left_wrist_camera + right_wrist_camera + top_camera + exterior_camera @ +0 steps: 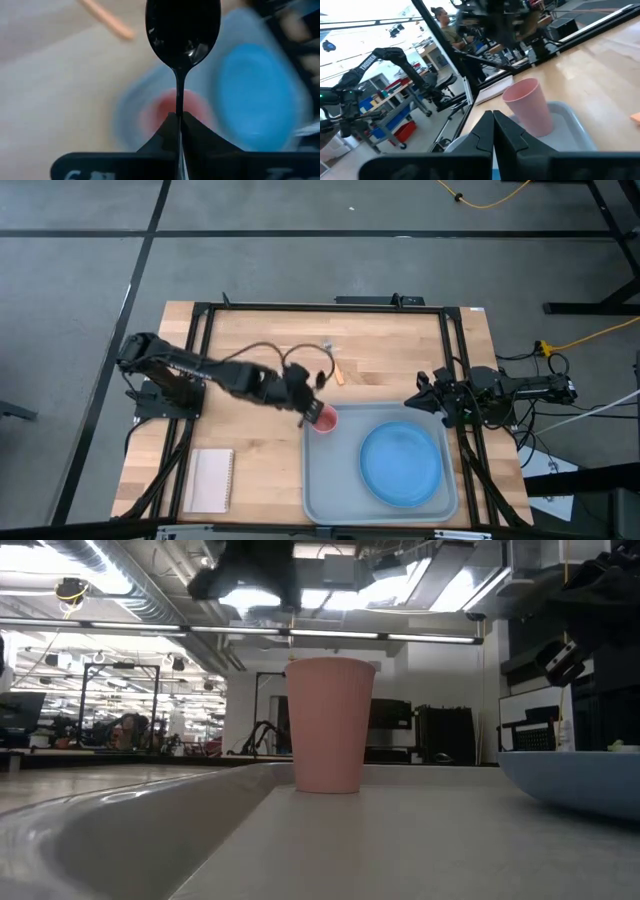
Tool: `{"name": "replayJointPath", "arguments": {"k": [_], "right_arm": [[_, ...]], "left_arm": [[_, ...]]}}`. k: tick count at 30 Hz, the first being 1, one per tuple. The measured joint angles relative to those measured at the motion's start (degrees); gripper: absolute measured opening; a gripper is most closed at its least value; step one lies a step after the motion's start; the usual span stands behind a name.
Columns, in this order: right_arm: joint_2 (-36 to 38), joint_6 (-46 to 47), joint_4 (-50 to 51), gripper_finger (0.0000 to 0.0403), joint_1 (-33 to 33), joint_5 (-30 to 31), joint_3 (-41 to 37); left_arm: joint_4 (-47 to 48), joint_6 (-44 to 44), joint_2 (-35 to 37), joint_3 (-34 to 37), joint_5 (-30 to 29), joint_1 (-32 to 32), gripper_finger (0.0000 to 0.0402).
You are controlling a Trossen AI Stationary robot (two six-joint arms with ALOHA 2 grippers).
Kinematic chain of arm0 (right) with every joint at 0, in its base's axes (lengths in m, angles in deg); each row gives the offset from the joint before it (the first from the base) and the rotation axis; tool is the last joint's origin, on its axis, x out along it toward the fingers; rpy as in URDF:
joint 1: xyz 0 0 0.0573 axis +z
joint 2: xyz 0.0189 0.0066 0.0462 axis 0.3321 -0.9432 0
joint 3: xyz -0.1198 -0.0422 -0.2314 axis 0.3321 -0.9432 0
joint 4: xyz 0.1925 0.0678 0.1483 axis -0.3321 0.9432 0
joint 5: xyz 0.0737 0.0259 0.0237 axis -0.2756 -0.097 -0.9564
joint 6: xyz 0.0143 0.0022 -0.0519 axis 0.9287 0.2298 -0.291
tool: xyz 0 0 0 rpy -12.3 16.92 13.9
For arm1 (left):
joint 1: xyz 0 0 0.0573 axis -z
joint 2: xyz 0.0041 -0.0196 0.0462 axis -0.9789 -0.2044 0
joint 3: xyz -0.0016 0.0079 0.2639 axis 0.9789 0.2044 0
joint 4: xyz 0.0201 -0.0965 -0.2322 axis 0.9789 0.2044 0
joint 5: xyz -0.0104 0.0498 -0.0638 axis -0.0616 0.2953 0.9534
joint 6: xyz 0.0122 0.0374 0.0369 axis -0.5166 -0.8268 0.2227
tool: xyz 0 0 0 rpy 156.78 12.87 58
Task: Pick and place plate/cup/fork/spoon on tray
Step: Put the black spoon on the gray tray to the bottom of the pink cup
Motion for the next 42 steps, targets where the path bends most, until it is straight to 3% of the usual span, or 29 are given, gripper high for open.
{"name": "replayJointPath", "arguments": {"k": [10,16,26,42], "right_arm": [[-0.8,-0.1,-0.2,0.0006,0.0,-3.0,0.0],[-1.7,-0.2,-0.9,0.0006,0.0,-5.1,0.0],[-1.9,-0.9,-0.8,0.0006,0.0,-5.3,0.0],[-1.9,-3.1,-0.8,0.0006,0.0,-5.2,0.0]], "left_arm": [[-29.7,8.5,-10.5,0.0,-9.6,11.7,0.0],[-39.1,13.6,-16.6,0.0,-11.0,15.9,0.0],[-39.7,27.7,-21.5,0.0,-12.3,21.1,0.0],[-30.9,44.8,-26.7,0.0,-7.3,22.1,0.0]]}}
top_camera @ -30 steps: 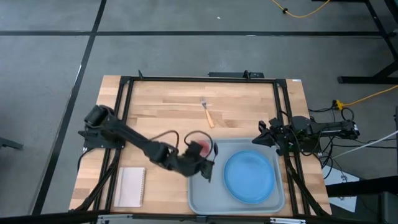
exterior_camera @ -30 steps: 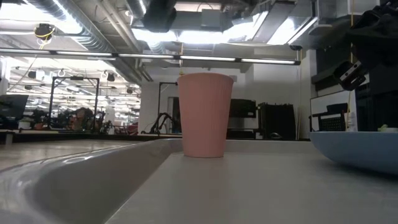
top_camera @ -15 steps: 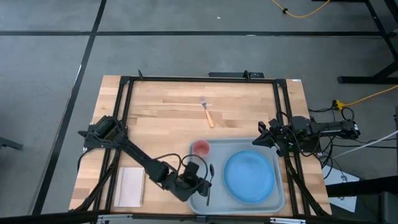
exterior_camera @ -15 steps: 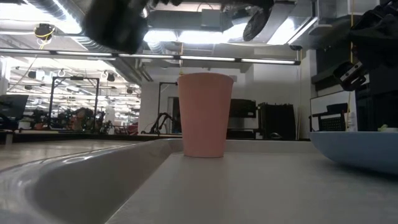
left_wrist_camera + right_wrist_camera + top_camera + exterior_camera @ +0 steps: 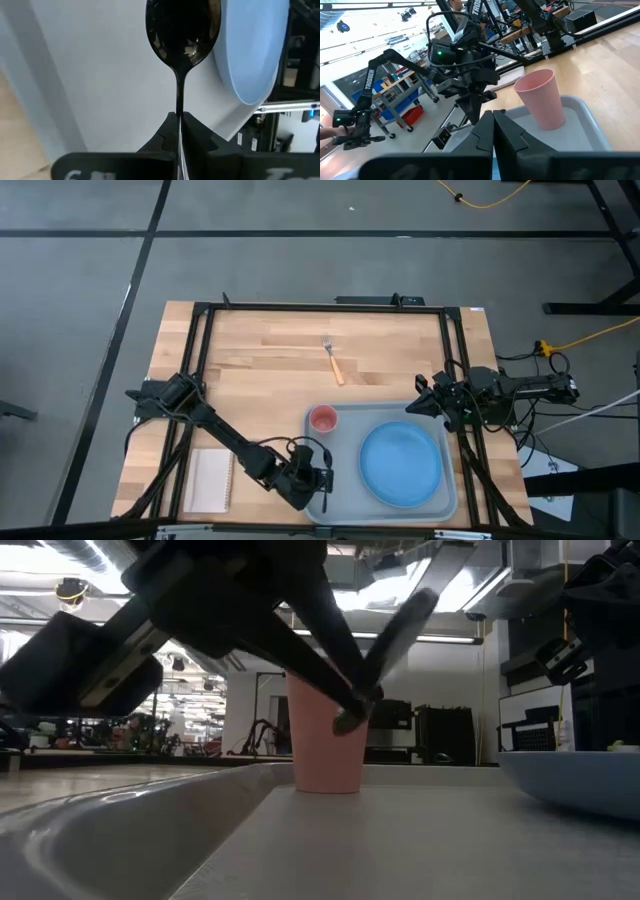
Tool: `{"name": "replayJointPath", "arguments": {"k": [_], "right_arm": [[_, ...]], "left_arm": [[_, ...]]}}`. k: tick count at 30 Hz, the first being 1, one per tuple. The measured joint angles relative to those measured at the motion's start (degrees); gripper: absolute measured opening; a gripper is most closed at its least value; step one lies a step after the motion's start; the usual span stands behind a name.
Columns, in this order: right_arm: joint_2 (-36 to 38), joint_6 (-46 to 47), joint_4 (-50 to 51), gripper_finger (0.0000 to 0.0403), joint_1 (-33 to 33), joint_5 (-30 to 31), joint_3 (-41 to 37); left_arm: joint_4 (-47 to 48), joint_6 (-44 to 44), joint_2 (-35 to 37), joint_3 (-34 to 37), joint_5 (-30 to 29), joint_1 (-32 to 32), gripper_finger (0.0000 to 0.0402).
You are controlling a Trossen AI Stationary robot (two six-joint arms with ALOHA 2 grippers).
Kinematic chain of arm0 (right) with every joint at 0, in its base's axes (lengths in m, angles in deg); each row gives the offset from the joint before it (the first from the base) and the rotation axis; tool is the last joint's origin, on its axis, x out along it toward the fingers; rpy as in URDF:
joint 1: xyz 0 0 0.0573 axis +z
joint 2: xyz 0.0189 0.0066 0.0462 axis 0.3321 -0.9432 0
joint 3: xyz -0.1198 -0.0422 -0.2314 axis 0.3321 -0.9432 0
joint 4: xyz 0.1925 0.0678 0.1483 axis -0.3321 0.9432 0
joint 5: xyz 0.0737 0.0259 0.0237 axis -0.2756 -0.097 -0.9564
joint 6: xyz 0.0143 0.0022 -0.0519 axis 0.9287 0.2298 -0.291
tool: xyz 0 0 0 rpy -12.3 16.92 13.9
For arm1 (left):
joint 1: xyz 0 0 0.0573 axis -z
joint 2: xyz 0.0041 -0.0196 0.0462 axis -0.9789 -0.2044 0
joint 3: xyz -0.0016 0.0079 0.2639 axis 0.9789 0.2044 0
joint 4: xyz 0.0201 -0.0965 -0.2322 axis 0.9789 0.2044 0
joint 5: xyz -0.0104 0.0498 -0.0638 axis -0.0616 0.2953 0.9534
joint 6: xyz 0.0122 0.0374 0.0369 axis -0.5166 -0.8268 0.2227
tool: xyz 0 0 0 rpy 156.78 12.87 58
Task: Pick and place plate/cup/fork/spoon on tray
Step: Put the black spoon on the gray tray to the bottom of the pink cup
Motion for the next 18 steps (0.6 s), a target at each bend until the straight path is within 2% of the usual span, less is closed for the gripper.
{"name": "replayJointPath", "arguments": {"k": [7,11,18], "right_arm": [[0.0,0.0,0.0,0.0006,0.0,0.0,0.0],[0.0,0.0,0.0,0.0006,0.0,0.0,0.0],[0.0,0.0,0.0,0.0006,0.0,0.0,0.0]], "left_arm": [[9.0,6.8,0.0,0.0,1.1,0.0,0.0],[9.2,6.8,0.0,0.0,3.9,-0.1,0.0011],[9.2,6.8,0.0,0.0,3.4,-0.4,0.0028]]}}
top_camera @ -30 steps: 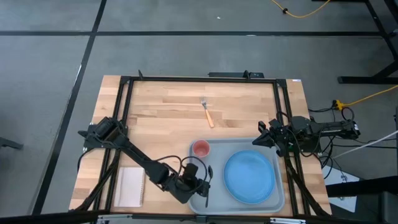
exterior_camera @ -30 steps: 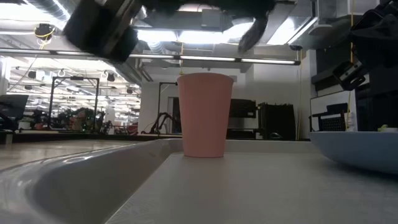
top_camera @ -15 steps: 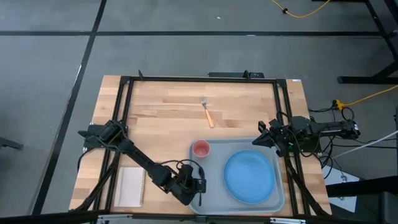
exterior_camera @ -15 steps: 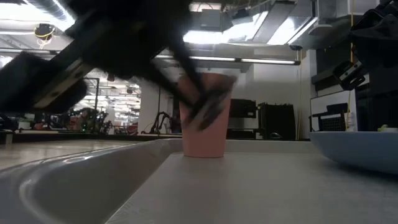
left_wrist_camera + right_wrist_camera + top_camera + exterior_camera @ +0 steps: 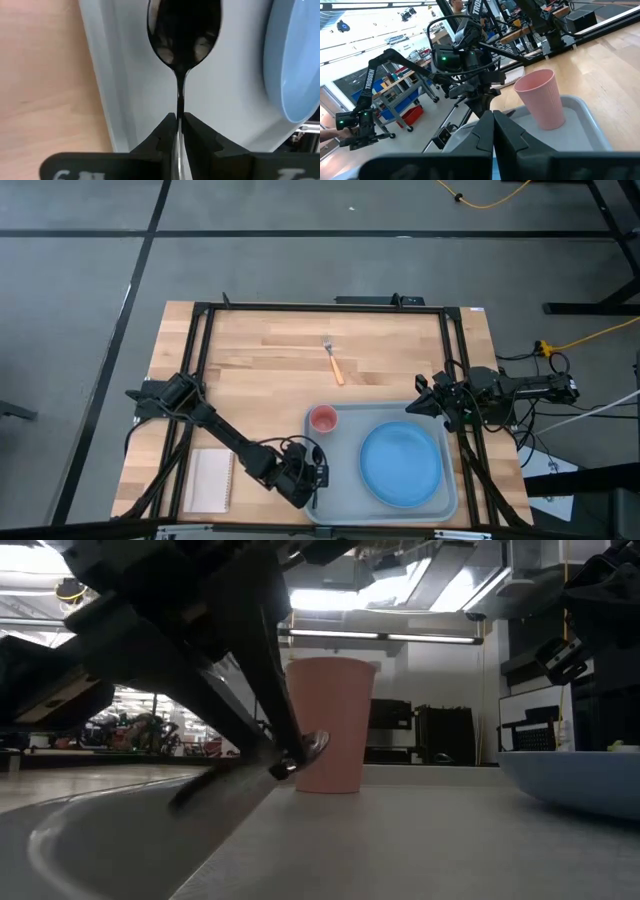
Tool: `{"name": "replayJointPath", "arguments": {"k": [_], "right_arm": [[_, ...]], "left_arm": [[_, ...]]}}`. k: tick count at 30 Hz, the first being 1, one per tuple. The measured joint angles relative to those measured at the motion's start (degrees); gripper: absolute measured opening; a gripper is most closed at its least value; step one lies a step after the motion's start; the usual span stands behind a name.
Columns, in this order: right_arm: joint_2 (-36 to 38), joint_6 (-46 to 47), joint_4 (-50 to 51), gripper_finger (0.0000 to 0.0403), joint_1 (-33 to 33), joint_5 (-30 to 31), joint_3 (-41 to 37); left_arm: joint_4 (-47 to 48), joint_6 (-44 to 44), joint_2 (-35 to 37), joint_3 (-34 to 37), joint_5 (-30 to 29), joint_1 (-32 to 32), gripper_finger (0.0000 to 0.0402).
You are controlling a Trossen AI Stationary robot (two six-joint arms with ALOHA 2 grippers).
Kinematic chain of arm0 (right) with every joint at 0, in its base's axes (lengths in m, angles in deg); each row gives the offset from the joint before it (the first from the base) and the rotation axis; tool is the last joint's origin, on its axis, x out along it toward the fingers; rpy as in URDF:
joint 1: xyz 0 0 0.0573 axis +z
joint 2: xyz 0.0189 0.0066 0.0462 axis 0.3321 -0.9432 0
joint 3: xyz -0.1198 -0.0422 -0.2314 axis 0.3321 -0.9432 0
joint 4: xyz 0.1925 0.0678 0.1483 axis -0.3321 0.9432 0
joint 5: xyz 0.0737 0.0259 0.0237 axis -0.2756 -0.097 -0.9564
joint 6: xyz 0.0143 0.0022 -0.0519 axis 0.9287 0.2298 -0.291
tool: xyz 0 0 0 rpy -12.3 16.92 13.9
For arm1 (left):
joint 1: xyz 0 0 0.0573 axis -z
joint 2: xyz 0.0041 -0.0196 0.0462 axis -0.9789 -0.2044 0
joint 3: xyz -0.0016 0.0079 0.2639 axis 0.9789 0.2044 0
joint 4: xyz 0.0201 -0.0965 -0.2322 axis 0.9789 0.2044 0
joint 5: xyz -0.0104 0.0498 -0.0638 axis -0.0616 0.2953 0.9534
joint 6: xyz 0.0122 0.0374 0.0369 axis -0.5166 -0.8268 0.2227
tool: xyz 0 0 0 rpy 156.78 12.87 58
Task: Pick and place plate/cup/fork/spoon on tray
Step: Put the black spoon on the gray tray to the bottom of the pink cup, then put the orange fork on the gray tray between the black spoon and blue plate
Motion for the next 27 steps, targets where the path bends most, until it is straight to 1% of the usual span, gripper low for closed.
{"name": "replayJointPath", "arguments": {"k": [4,13,20,23,27], "right_arm": [[0.0,0.0,0.0,0.0006,0.0,0.0,0.0],[0.0,-0.1,0.0,0.0006,0.0,-0.4,0.0],[0.0,-0.4,0.0,0.0006,0.0,-0.5,0.1],[0.0,-0.4,0.0,0.0006,0.0,-0.5,0.1],[0.0,-0.4,0.0,0.0006,0.0,-0.5,0.1]], "left_arm": [[0.3,-0.2,0.0,0.0,-1.1,-0.9,0.003],[0.6,-0.2,0.0,0.0,-0.9,-1.9,0.0031],[-2.9,-0.6,0.0,0.0,-0.9,-1.9,0.0032],[-4.4,-4.0,0.0,0.0,-0.5,-1.9,0.0032],[-9.6,-12.9,0.4,0.0,0.2,-1.9,0.0031]]}}
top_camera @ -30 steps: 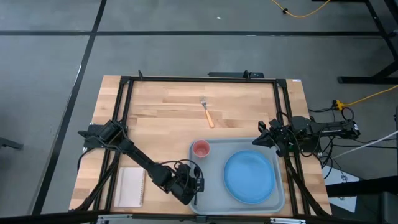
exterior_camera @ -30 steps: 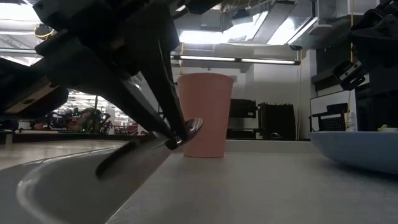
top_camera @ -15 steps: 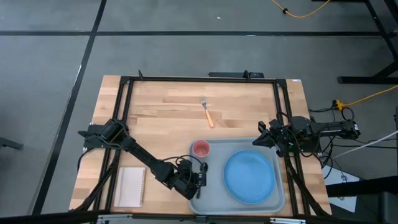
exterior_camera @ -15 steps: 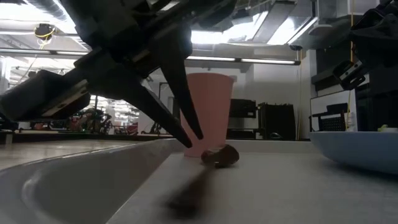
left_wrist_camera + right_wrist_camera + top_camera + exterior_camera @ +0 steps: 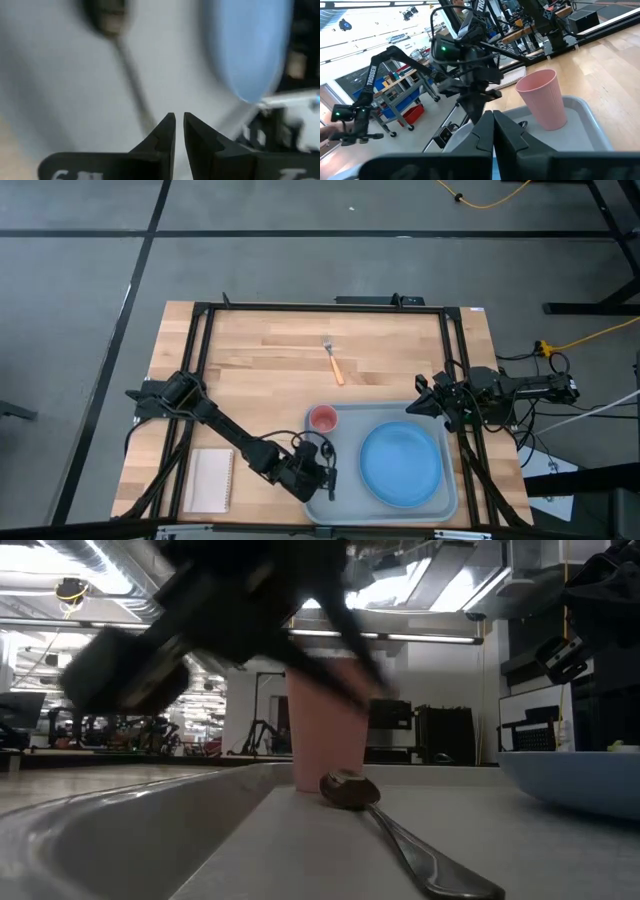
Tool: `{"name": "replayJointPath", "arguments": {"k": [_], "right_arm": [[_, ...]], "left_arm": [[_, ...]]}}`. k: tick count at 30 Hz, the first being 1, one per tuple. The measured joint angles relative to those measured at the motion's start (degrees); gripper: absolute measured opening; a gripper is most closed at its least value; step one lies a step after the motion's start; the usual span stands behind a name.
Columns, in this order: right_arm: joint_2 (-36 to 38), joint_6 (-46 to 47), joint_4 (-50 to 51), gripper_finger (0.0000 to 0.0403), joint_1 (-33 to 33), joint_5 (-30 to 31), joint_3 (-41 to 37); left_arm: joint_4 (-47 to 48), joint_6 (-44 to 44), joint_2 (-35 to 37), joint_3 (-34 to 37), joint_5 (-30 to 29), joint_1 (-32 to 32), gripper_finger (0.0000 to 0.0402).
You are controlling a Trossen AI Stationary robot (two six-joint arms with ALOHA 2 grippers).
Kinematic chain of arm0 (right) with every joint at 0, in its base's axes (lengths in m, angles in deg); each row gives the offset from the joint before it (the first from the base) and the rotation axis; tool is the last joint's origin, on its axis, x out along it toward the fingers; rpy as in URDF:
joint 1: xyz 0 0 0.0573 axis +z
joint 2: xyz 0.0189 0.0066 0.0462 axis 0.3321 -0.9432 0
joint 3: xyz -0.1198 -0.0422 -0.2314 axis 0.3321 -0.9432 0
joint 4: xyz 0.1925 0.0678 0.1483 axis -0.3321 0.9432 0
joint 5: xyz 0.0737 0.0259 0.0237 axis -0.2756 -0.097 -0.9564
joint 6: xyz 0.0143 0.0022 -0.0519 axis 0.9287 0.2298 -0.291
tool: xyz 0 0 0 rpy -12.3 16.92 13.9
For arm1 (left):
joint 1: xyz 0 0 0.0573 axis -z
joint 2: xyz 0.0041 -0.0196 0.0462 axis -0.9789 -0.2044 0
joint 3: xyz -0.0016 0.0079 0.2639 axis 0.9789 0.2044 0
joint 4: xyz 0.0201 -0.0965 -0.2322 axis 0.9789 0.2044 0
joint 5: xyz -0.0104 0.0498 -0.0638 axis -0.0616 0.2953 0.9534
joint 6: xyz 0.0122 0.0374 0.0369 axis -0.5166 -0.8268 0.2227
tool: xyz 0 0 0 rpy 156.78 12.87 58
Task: Pick and place plate/cup/fork/spoon on tray
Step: Put the orange fork on the gray tray between the black spoon and blue plate
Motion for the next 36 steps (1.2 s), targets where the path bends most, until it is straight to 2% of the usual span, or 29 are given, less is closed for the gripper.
{"name": "replayJointPath", "arguments": {"k": [4,8,11,14,16,17,18,21,22,26,28,31,36], "right_arm": [[0.0,0.0,0.0,0.0006,0.0,-0.1,0.0],[-0.1,0.2,0.0,0.0006,0.0,-0.5,0.0],[-0.5,0.0,0.0,0.0006,0.0,-0.5,0.0],[-0.5,0.1,-0.2,0.0006,0.0,-0.4,0.0],[-0.5,0.1,-0.1,0.0006,0.0,-0.4,0.0],[-0.5,0.1,-0.1,0.0006,0.0,-0.4,0.0],[-0.7,0.1,-0.2,0.0006,0.0,-0.2,0.0],[-0.8,-1.1,0.0,0.0006,0.0,1.3,0.0],[-0.8,-1.8,0.1,0.0006,0.0,1.9,0.0],[-0.8,-4.1,0.4,0.0006,0.0,3.6,0.0],[-0.8,-4.0,0.4,0.0006,0.0,3.6,0.0],[-0.7,-4.0,0.4,0.0006,0.0,3.6,0.0],[-0.7,-4.1,0.4,0.0006,0.0,3.6,0.0]], "left_arm": [[-8.4,-12.2,1.8,0.0,-3.9,0.0,0.0026],[-12.2,-34.7,5.4,-0.1,-13.1,-0.9,0.0021],[-12.0,-55.7,8.7,-0.1,-23.7,-2.3,0.0017],[-8.7,-72.1,11.9,0.0,-34.9,-4.8,0.0012],[-5.3,-77.0,13.6,-0.1,-36.2,-8.7,0.0008],[-2.1,-77.2,14.6,0.0,-34.1,-11.2,0.0005],[0.9,-76.8,15.5,0.0,-28.5,-14.2,0.0003],[6.3,-74.3,16.3,0.0,-5.0,-24.8,0.0002],[7.1,-74.1,16.0,0.0,0.9,-28.3,0.0002],[6.6,-73.8,14.3,-0.1,18.3,-41.4,0.0001],[7.5,-72.3,13.1,0.0,23.2,-46.7,0.0001],[9.1,-71.2,11.0,0.0,25.7,-52.4,0.0001],[4.3,-69.4,6.7,0.0,31.9,-56.0,0.0001]]}}
